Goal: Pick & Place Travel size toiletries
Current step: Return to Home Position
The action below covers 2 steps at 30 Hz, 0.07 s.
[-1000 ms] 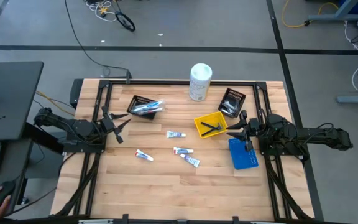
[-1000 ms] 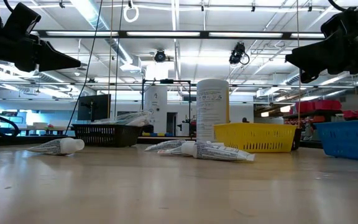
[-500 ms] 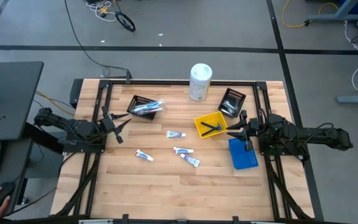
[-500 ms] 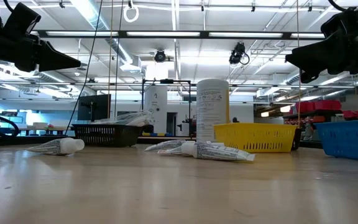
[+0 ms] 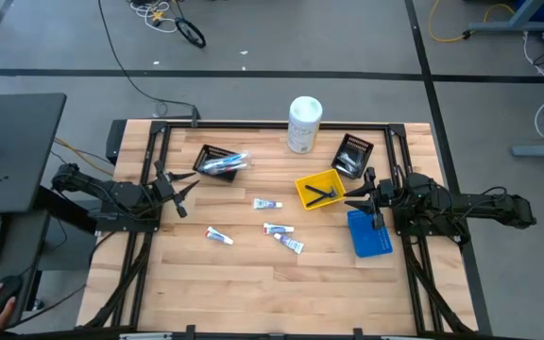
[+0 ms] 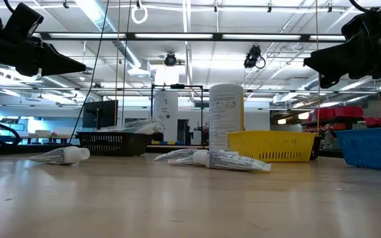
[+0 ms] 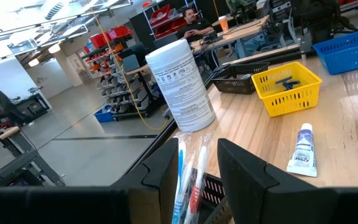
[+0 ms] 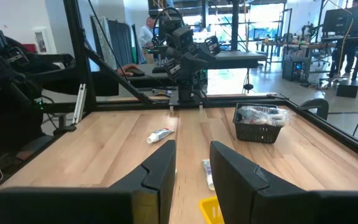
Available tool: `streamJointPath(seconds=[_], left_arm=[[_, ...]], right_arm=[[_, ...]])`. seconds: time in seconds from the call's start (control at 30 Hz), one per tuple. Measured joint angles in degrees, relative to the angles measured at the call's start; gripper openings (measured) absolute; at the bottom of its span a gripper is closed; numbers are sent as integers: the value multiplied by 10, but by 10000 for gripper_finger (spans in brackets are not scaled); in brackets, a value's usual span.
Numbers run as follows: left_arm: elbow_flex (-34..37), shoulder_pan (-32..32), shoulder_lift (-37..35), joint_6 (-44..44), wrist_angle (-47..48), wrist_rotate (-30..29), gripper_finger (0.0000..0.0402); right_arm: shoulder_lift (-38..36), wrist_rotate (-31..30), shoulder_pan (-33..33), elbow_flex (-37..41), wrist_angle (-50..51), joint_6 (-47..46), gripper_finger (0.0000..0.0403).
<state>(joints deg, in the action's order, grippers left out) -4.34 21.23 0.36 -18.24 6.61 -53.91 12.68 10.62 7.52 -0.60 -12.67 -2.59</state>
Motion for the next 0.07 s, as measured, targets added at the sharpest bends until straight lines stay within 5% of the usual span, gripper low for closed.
streamJointPath(seconds=[0.07], left_arm=[[0, 0, 0, 0, 0, 0, 120]], right_arm=[[0, 0, 0, 0, 0, 0, 108]])
